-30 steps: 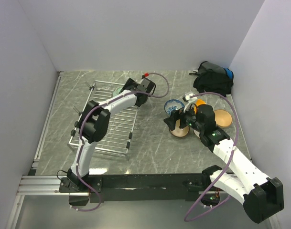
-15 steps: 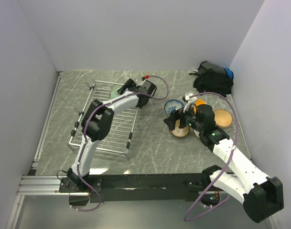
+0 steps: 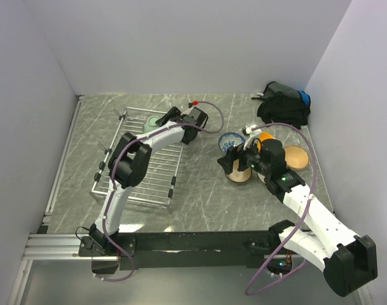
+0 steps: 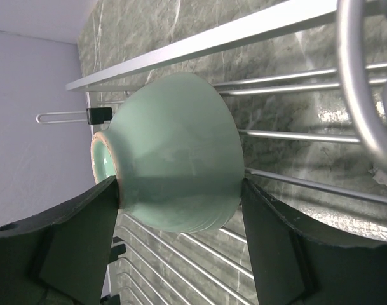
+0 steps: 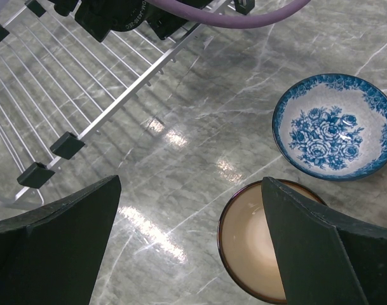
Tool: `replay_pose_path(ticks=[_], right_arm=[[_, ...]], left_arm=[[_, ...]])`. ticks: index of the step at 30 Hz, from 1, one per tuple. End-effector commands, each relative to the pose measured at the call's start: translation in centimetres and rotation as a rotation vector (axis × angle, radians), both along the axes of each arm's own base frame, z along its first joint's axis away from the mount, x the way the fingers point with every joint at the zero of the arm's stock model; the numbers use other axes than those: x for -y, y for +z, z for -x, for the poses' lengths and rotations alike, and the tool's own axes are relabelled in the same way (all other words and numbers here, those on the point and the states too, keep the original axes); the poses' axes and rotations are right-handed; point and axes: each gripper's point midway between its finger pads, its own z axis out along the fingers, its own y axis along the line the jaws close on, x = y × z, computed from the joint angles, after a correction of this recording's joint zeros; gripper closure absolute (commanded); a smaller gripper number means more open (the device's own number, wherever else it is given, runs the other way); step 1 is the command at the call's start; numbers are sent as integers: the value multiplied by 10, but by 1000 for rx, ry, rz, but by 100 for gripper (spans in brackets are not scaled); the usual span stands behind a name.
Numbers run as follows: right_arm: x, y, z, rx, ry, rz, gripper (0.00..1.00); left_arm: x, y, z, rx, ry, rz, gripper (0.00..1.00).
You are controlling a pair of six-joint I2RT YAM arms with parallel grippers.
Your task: Unload the bowls from the dish rack
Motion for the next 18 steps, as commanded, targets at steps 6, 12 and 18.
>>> replay_pose_path(ticks=[6,12,18], right_arm=[[-14,17,2,70,68,-56,0],[-32,29,1,111,121,-141,0],[-60,42,-2,136,190,-185,0]], left_arm=[[-2,73,10,126,33,141,41],[-1,98,15,175,52,271,48],[-6,114,20,182,65,359,55]])
